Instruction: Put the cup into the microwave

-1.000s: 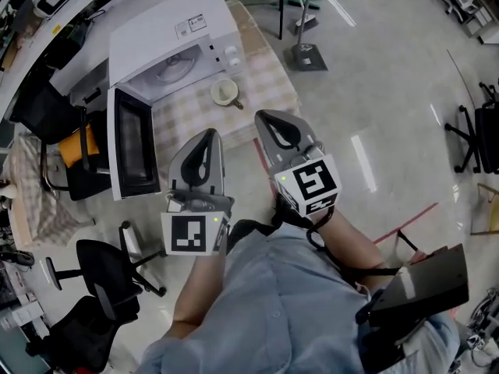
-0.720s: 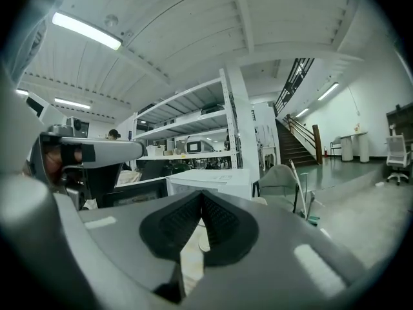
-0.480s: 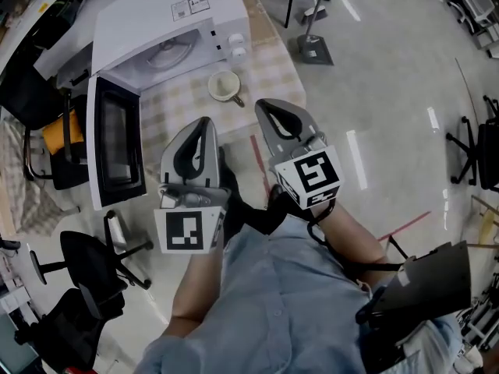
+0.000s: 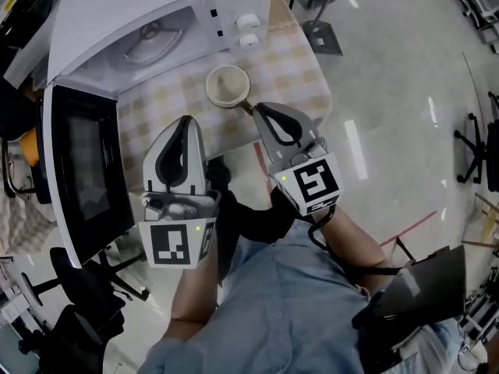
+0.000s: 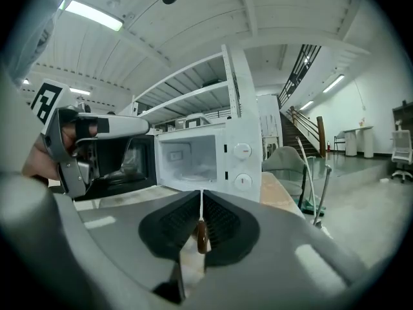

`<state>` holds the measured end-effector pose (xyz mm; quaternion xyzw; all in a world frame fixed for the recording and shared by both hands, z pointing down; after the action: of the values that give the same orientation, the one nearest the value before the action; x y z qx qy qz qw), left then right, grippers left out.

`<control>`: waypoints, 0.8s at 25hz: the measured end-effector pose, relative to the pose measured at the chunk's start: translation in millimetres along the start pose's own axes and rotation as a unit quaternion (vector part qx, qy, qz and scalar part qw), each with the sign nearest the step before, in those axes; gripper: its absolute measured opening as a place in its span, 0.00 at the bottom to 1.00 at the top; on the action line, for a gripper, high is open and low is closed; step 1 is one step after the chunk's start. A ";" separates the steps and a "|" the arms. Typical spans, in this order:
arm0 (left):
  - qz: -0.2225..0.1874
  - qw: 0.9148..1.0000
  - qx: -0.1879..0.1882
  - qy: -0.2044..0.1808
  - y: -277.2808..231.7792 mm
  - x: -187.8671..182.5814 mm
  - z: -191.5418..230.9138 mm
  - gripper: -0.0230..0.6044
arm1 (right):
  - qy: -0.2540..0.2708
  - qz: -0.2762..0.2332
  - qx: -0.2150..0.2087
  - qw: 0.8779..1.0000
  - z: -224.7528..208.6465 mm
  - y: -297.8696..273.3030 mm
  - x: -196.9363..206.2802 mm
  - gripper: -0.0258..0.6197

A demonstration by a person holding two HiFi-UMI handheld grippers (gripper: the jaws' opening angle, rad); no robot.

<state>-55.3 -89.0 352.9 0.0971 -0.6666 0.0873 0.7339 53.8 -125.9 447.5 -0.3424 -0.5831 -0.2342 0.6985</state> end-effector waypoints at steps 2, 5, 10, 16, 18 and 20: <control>0.001 1.000 -0.005 0.002 -6.5 13.2 14.5 0.04 | 0.003 0.001 -0.004 1.000 1.0 -13.1 11.9 0.07; 0.000 1.000 -0.009 0.003 -15.3 26.3 31.1 0.04 | 0.000 0.001 -0.004 1.000 0.3 -25.2 23.1 0.09; 0.008 1.000 -0.013 0.013 -24.4 36.6 50.4 0.04 | 0.004 0.037 -0.025 0.999 8.2 -49.1 41.0 0.63; 0.022 0.999 -0.009 0.025 -29.9 41.0 63.7 0.04 | 0.011 0.088 -0.038 0.995 14.7 -79.8 60.1 0.86; 0.026 0.999 -0.008 0.028 -32.8 43.4 69.0 0.04 | 0.016 0.100 -0.039 0.994 14.3 -89.6 64.9 0.87; 0.031 0.999 -0.008 0.034 -35.8 46.7 74.7 0.04 | 0.014 0.113 -0.039 0.993 12.3 -100.0 69.8 0.87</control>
<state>-113.5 -143.0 405.4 0.0672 -0.6449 0.1076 0.7537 -12.2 -177.2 537.2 -0.4294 -0.5212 -0.1811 0.7150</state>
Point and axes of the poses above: the fingertips, and each gripper's own axes: y backward along the fingers, z to its left, x out of its underside, the point moved 2 cm from there along y, backward along the fingers, and after that the axes turned 7 degrees about y, right-handed, at the moved point
